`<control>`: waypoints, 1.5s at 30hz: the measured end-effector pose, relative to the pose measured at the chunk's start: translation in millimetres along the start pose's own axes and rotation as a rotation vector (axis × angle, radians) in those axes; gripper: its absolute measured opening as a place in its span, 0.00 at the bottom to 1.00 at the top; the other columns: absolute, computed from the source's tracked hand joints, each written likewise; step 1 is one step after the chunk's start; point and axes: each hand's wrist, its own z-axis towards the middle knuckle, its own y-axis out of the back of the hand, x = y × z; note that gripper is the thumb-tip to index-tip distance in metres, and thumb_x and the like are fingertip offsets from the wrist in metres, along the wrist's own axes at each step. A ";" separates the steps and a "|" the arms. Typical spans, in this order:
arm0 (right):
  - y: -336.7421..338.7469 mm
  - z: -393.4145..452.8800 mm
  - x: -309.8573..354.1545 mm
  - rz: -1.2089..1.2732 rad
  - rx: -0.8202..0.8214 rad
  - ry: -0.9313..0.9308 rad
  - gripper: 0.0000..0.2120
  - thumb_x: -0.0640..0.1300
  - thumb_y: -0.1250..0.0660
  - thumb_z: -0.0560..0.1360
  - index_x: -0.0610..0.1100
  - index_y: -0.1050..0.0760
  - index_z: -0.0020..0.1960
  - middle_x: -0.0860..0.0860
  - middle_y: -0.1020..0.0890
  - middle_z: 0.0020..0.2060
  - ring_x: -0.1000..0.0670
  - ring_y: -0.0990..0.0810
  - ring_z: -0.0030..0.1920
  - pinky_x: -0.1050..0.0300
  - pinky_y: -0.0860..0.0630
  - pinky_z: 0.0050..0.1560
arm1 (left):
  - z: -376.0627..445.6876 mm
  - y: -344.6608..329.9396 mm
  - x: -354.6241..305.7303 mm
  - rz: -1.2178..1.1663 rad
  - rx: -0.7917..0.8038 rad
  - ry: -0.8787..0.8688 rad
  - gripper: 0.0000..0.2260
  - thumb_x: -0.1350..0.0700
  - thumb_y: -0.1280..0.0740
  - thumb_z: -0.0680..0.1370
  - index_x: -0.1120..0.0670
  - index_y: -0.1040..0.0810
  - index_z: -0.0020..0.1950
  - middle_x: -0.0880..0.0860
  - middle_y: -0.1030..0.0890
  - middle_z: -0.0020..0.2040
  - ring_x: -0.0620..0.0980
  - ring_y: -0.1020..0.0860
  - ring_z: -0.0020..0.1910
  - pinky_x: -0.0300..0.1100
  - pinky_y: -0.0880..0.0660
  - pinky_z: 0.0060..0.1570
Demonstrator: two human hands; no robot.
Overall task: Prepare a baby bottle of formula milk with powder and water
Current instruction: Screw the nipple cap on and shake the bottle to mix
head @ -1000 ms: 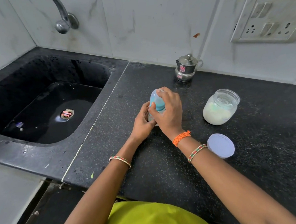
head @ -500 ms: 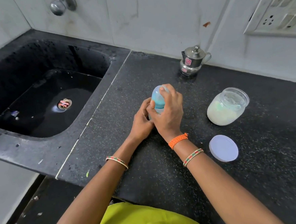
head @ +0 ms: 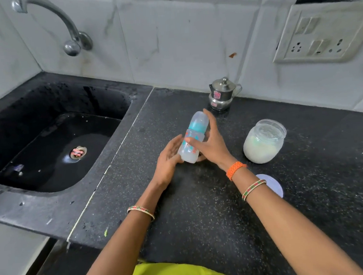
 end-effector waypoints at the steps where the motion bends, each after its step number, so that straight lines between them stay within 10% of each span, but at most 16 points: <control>1: 5.3 0.6 -0.1 0.109 0.000 -0.061 0.42 0.43 0.25 0.70 0.59 0.47 0.74 0.52 0.28 0.64 0.49 0.21 0.57 0.45 0.20 0.53 | 0.6 1.4 -1.0 -0.085 -0.048 0.027 0.27 0.63 0.37 0.68 0.53 0.30 0.68 0.54 0.26 0.68 0.49 0.26 0.67 0.44 0.29 0.65; 6: 28.6 -0.8 21.3 0.365 0.039 -0.164 0.40 0.42 0.26 0.71 0.64 0.45 0.71 0.44 0.28 0.65 0.43 0.20 0.58 0.44 0.19 0.35 | 10.5 3.4 -8.7 -0.338 -0.189 0.155 0.15 0.67 0.47 0.80 0.57 0.27 0.61 0.58 0.21 0.58 0.55 0.23 0.61 0.49 0.27 0.63; 11: 72.6 4.9 92.6 0.881 -0.622 0.217 0.40 0.42 0.28 0.73 0.59 0.50 0.74 0.48 0.25 0.62 0.45 0.18 0.54 0.39 0.19 0.39 | 23.1 11.7 -17.2 -0.308 -0.152 0.338 0.11 0.65 0.45 0.79 0.59 0.27 0.58 0.58 0.20 0.51 0.56 0.24 0.58 0.48 0.25 0.57; 19: 83.1 -8.1 131.7 0.882 -0.744 0.466 0.40 0.44 0.28 0.73 0.55 0.51 0.74 0.46 0.27 0.64 0.41 0.20 0.57 0.35 0.20 0.44 | 48.3 -5.8 -99.6 -0.208 0.036 0.160 0.11 0.59 0.45 0.80 0.55 0.24 0.55 0.53 0.19 0.49 0.51 0.21 0.48 0.49 0.24 0.51; 32: 38.9 -33.2 107.4 0.706 -0.394 0.296 0.40 0.41 0.28 0.71 0.58 0.48 0.74 0.47 0.27 0.65 0.49 0.19 0.57 0.43 0.19 0.47 | 46.2 -16.6 -144.6 -0.386 0.292 0.152 0.15 0.52 0.44 0.79 0.57 0.25 0.60 0.58 0.21 0.56 0.55 0.20 0.49 0.51 0.19 0.46; 39: 46.1 -17.0 97.8 0.391 -0.246 0.303 0.36 0.42 0.34 0.77 0.64 0.49 0.74 0.45 0.34 0.72 0.48 0.25 0.65 0.46 0.20 0.53 | 34.5 -8.2 -145.0 -0.399 0.628 0.296 0.32 0.49 0.23 0.67 0.55 0.28 0.68 0.62 0.21 0.61 0.62 0.19 0.55 0.44 0.17 0.42; 45: 55.7 -2.9 102.5 0.232 -0.107 0.204 0.55 0.37 0.27 0.71 0.59 0.67 0.75 0.43 0.34 0.70 0.51 0.22 0.60 0.53 0.23 0.59 | 37.1 -4.3 -136.7 -0.335 0.585 0.215 0.32 0.53 0.20 0.64 0.56 0.25 0.66 0.61 0.20 0.60 0.62 0.19 0.55 0.45 0.19 0.51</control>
